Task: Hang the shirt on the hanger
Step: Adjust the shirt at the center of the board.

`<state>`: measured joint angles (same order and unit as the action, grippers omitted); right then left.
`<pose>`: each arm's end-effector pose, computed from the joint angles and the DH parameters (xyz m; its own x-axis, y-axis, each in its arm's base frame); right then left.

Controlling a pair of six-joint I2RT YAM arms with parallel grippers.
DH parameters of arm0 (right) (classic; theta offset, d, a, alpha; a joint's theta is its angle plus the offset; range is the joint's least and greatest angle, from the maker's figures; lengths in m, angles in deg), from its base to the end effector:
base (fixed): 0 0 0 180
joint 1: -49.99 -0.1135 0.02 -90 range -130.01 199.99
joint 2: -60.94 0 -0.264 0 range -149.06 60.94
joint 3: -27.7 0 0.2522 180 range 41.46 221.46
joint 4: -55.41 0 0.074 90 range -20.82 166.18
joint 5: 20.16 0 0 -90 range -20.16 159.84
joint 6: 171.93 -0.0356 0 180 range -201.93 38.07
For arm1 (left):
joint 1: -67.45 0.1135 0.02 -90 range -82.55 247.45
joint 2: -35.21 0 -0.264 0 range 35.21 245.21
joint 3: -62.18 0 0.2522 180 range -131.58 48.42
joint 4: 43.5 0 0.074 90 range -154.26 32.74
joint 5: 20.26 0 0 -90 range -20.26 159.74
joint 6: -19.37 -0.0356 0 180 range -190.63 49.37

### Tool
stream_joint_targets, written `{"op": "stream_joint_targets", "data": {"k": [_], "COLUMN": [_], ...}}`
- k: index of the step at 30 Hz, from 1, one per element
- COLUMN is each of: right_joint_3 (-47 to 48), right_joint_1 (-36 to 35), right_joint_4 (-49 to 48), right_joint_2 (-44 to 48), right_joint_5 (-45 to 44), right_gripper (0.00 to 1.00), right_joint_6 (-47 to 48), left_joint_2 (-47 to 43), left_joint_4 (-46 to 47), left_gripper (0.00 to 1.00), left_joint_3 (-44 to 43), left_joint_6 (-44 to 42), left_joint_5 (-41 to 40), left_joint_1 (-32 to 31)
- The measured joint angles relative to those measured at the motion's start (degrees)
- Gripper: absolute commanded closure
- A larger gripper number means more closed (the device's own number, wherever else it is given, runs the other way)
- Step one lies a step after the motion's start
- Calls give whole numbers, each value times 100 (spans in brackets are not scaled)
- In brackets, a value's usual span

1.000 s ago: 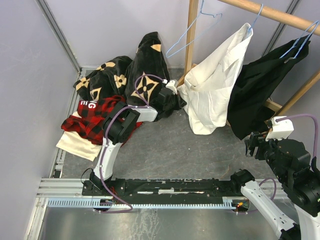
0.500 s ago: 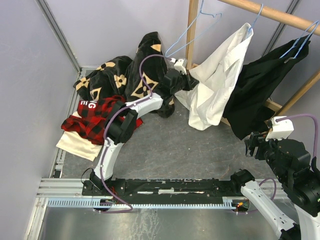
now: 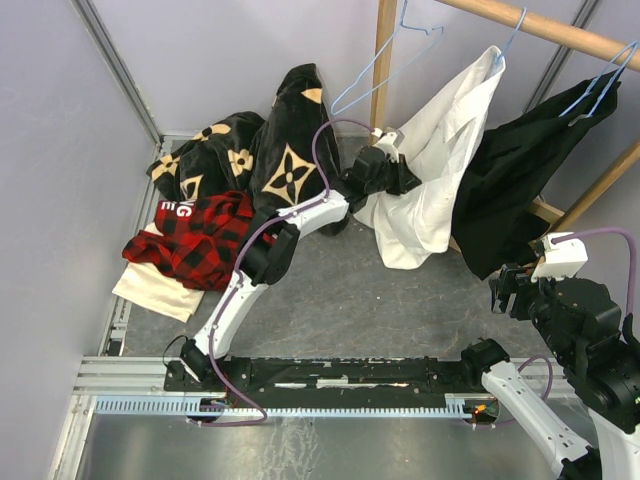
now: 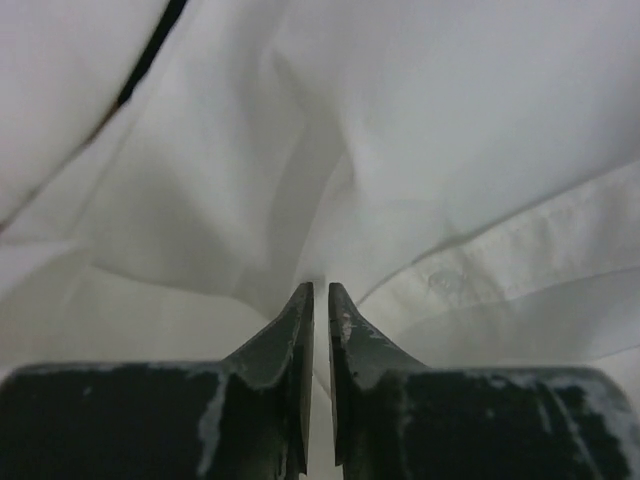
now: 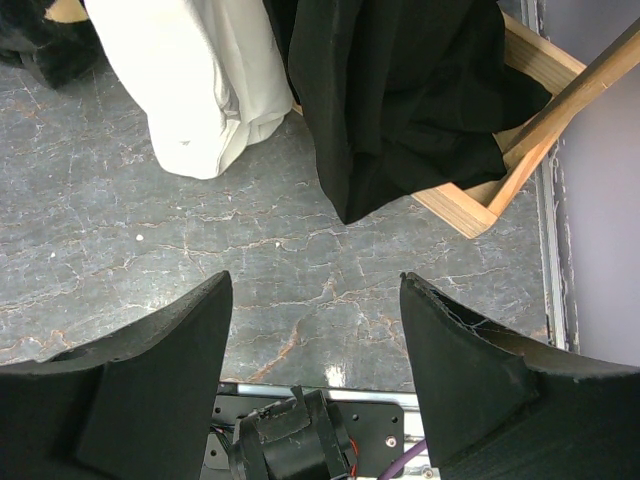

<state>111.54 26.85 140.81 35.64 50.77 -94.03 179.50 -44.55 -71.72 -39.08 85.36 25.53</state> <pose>0.0128 -0.0072 0.3928 -0.4279 0.0326 -0.9032 -0.0140 0.9990 0.0427 0.4315 -0.4003 0.2006 -0.5652 -0.1698 -0.8073 0.6384 0.5298 -0.5584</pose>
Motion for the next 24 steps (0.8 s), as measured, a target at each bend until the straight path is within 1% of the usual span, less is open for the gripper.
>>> {"op": "stream_joint_targets", "data": {"k": [1, 6, 8, 11, 15, 17, 20, 24], "right_joint_3": [0, -4, -9, -11, -11, -11, -11, -11], "right_joint_1": [0, 0, 0, 0, 0, 0, 0, 0], "right_joint_4": [0, -2, -2, -2, 0, 0, 0, 0], "right_joint_2": [0, 0, 0, 0, 0, 0, 0, 0], "right_joint_5": [-2, 0, 2, 2, 2, 2, 2, 2], "right_gripper": [25, 25, 25, 25, 25, 25, 25, 25], "right_joint_6": [2, 2, 2, 2, 2, 2, 2, 2], "left_joint_2": [-66, -743, -1158, -1888, -2868, -3228, -3539, -3595], "left_joint_4": [17, 68, 131, 275, 763, 1032, 1390, 1574], "left_gripper": [73, 61, 56, 45, 32, 28, 22, 14], "left_joint_3": [168, 1445, 1971, 2653, 3589, 4015, 4621, 5294], "left_joint_6": [-13, -166, -223, -339, -402, -402, -374, -184], "left_joint_5": [-9, -201, -319, -516, -927, -1137, -1403, -1537], "left_joint_1": [-20, -61, -55, -50, -26, -11, 46, 240]}}
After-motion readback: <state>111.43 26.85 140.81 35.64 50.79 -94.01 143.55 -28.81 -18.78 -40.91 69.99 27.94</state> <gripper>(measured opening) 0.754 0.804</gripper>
